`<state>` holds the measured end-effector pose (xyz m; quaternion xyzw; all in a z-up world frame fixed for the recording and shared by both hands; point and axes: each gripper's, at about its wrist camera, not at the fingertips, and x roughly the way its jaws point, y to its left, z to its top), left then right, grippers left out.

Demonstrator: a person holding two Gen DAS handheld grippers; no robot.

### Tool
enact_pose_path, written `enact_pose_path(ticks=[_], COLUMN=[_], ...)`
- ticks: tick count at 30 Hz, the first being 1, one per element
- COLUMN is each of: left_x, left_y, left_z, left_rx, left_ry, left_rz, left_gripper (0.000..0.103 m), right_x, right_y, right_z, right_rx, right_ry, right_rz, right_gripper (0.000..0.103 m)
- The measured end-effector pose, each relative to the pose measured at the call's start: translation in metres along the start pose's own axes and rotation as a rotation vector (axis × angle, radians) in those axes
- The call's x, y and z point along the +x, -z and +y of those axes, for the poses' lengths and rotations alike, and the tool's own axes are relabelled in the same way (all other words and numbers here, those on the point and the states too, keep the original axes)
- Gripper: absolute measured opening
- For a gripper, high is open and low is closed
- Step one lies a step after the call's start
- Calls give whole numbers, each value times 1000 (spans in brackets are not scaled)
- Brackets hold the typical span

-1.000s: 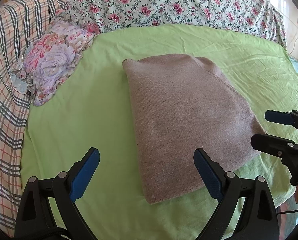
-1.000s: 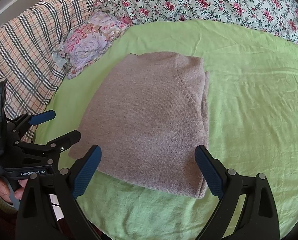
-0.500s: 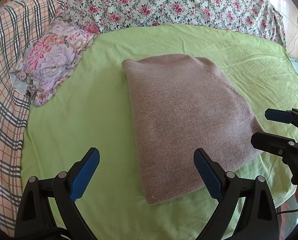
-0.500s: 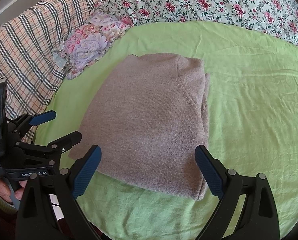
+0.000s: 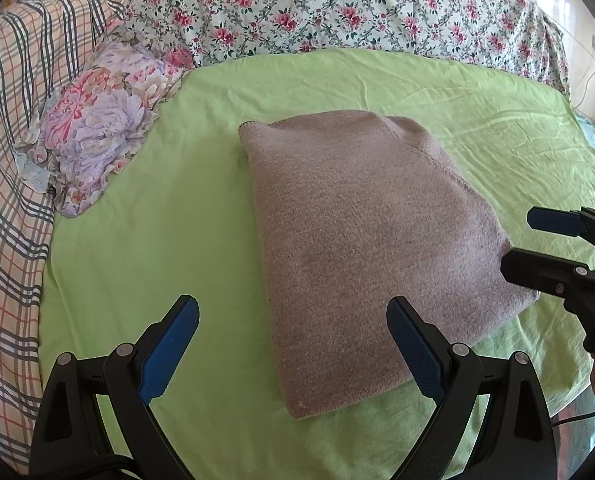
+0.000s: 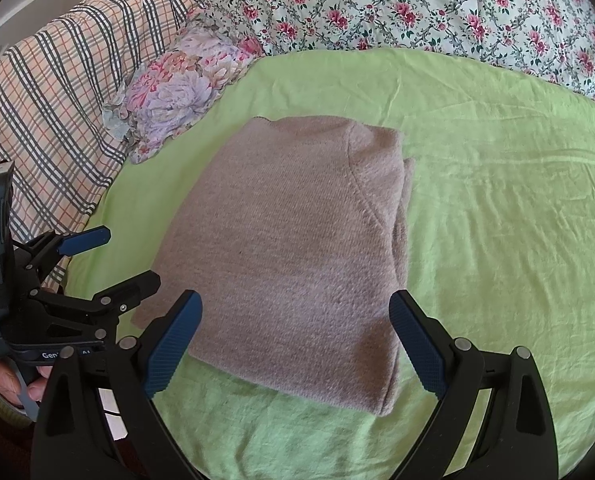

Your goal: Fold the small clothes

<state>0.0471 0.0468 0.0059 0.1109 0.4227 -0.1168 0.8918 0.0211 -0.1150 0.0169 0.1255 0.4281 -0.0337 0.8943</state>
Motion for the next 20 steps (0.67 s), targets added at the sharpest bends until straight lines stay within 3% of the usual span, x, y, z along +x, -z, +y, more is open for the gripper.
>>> enact_pose_path(ticks=[20], left_x=[17], left_y=[-14], left_z=[10], left_rx=[-21], left_ry=[-35], left_rz=[6], left_gripper=[95], right_x=[19], right_y=[-9], right_z=[-9], right_rx=[10], right_ry=[-7], right_rz=[23], right_gripper=[95])
